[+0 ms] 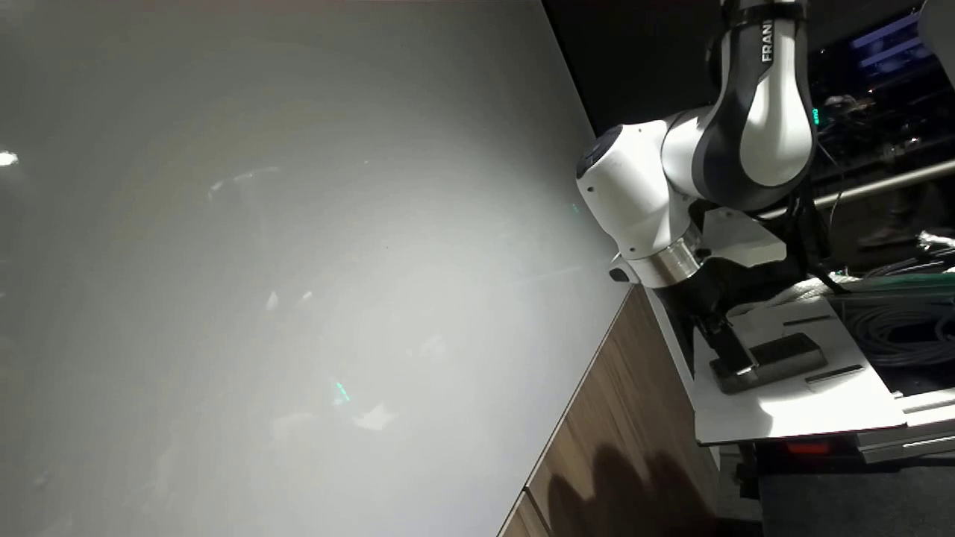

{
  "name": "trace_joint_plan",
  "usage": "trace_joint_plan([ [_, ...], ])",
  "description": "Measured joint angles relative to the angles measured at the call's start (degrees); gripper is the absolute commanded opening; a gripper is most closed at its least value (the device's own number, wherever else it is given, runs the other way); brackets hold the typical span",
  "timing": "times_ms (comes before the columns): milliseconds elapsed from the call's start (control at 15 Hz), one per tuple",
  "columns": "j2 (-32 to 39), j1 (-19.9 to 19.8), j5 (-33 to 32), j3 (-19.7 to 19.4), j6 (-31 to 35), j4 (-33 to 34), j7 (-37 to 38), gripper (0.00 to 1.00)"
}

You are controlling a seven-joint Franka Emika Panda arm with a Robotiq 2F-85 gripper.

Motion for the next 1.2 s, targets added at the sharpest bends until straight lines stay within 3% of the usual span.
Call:
trace_joint_plan([
  [200, 1.5, 0.0, 0.0, -1.6, 0.5, 0.0, 0.1, 1.0],
  [267, 1.9, -0.1, 0.0, -2.2, 0.9, 0.0, 0.1, 0.75],
  [333, 2.4, -0.1, 0.0, -2.8, 1.3, 0.0, 0.1, 0.74],
  [733, 4.1, -0.1, 0.0, -5.3, 2.8, 0.0, 0.0, 0.31],
  [1200, 1.0, -0.6, -2.9, -7.7, 3.2, 1.0, 0.0, 0.31],
])
